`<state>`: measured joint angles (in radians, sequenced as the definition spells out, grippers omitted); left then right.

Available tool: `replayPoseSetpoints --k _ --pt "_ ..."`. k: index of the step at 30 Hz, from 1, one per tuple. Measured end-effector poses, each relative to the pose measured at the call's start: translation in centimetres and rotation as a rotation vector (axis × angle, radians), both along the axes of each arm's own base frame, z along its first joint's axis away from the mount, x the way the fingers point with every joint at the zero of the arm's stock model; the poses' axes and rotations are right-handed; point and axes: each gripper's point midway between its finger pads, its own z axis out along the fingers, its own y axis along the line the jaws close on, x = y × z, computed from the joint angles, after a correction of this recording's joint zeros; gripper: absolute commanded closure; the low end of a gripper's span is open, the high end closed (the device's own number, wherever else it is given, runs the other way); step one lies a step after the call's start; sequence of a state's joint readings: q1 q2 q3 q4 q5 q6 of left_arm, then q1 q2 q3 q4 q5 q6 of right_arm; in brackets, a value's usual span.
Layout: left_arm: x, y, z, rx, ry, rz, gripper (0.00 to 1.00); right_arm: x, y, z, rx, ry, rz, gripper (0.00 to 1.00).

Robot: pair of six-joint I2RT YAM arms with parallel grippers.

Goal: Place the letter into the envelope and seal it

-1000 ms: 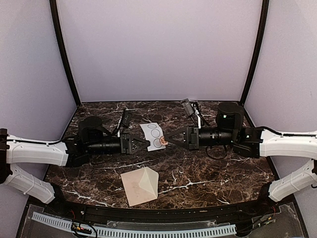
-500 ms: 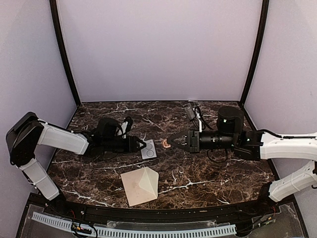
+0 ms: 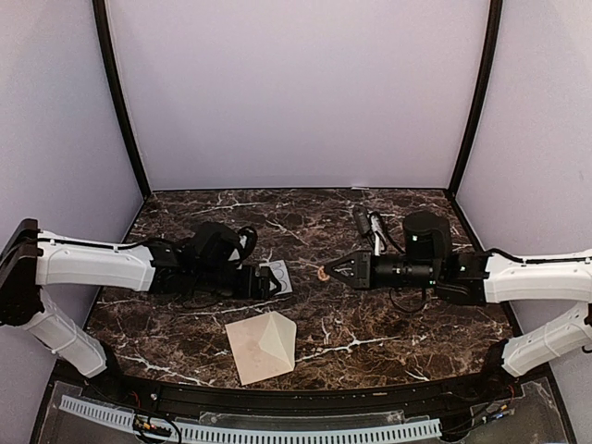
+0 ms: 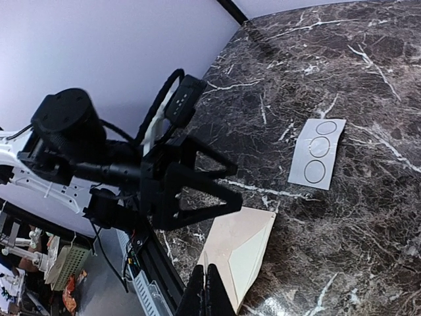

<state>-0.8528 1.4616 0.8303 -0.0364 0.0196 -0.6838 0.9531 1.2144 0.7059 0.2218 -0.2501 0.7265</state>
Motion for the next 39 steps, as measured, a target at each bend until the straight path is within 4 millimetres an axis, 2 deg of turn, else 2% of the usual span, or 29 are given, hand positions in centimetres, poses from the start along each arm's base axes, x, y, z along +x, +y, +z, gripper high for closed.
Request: replayPoseSetpoints --k 5,8,11,18,23,27,33,39 --pt "-4.2 -2.5 -1.3 0.052 0.093 -0.034 0.01 1.0 -0.8 -1.7 -0.047 0.032 -0.075 1.00" --pt "-6.2 -3.2 -2.3 0.083 0.136 -0.036 0.01 1.3 -1.2 -2.5 -0.067 0.044 -0.102 1.00" --pt "-7.4 -4.1 -3.2 0.126 0.162 -0.035 0.01 1.3 -1.5 -3.1 -0.083 0.050 -0.111 1.00" --pt "-8.8 -6.5 -4.5 0.258 0.172 -0.026 0.01 1.0 -2.0 -3.8 -0.091 0.052 -0.115 1.00" --pt "-9.3 -6.5 -5.7 0.377 0.174 -0.012 0.01 0.6 -2.6 -3.6 -0.074 0.042 -0.113 1.00" --pt "-9.8 -5.5 -6.7 0.445 0.183 0.000 0.03 0.3 -2.8 -3.4 -0.063 0.037 -0.111 1.00" --pt "-9.9 -4.9 -7.2 0.461 0.196 0.015 0.24 0.2 -2.9 -3.1 -0.051 0.031 -0.106 1.00" --pt "-10.7 -3.4 -8.8 0.479 0.219 0.020 0.38 0.2 -2.8 -3.0 -0.044 0.030 -0.104 1.00"
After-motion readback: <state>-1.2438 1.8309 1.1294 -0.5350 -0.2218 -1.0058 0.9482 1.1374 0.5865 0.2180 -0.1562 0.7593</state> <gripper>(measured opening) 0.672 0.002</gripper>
